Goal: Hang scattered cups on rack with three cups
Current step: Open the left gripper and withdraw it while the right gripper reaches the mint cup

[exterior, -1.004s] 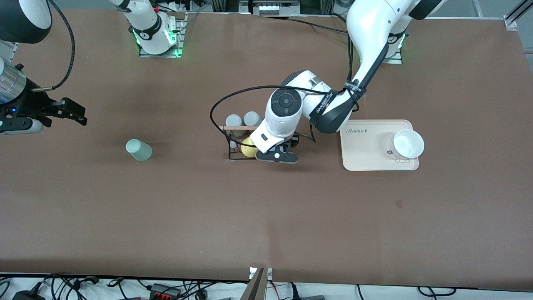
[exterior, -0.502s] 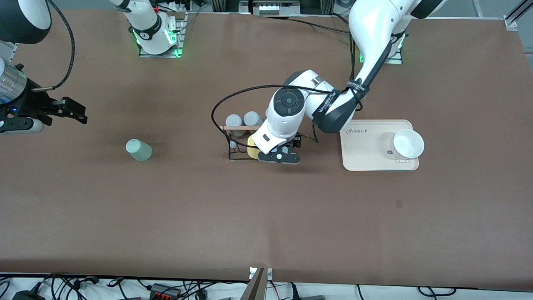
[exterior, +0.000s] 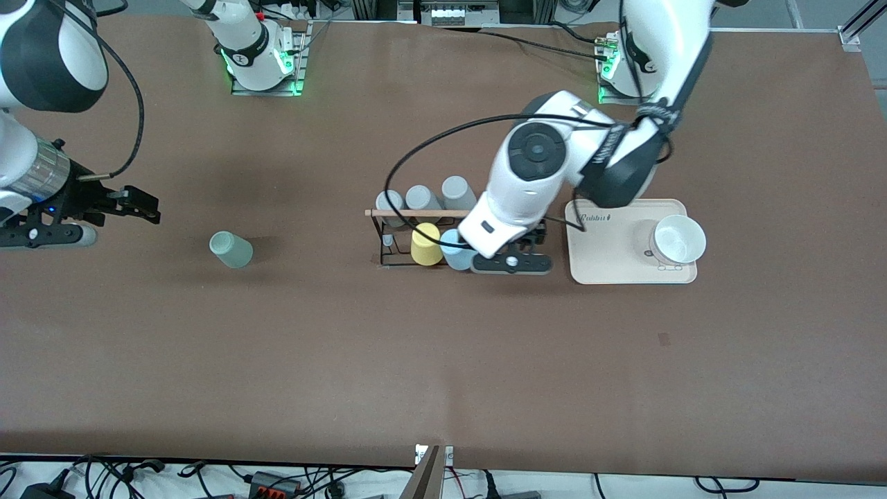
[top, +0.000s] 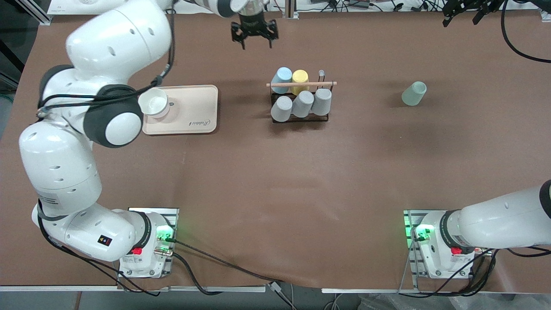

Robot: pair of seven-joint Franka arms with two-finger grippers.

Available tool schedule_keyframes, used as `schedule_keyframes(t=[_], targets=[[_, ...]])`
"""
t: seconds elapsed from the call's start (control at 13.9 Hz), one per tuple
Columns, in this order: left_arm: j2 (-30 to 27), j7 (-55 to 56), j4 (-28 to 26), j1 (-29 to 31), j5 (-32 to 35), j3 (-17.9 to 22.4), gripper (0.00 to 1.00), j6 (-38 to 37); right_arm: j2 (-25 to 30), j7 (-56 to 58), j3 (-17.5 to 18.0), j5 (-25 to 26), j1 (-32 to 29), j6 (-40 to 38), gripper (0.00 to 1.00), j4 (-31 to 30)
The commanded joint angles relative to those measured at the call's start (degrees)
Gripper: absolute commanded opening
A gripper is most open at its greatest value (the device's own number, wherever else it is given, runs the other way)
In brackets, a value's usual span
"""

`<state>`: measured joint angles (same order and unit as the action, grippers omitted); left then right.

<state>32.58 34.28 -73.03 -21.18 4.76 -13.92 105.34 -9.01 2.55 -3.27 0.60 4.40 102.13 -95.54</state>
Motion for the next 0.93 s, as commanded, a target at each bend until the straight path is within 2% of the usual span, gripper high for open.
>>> schedule_keyframes(t=[0.0,0.29,0.36,0.5,0.65,0.86], targets=[[-4.3,-8.1,-0.9,5.3,0.8,-0.2,1.00,-5.9,-3.5,-0.4,0.1,2.3,1.4,1.0,1.00,0.8],[-9.8,-28.0,-1.0,16.6,1.0,-0.5,1.00,-17.2,-5.7,-0.4,0.0,3.8,2.1,0.5,1.00,0.7],[-11.2,-29.9,-1.2,18.5,1.0,-0.1,1.00,-20.5,-6.0,-0.4,0.0,3.8,1.9,0.7,1.00,0.3],[-14.9,-30.8,-2.5,24.1,0.1,-0.9,1.00,-21.9,-7.8,-0.7,-0.1,3.7,1.3,1.8,1.00,-0.8],[-21.1,-32.8,-9.9,25.8,0.8,-0.8,1.00,-20.7,-10.0,-0.7,-0.3,3.8,0.6,5.9,1.00,-2.4],[-34.2,-38.4,-31.1,28.2,0.7,-0.8,1.00,-6.9,-10.5,-0.8,-0.3,3.8,0.3,17.0,1.00,-10.8]])
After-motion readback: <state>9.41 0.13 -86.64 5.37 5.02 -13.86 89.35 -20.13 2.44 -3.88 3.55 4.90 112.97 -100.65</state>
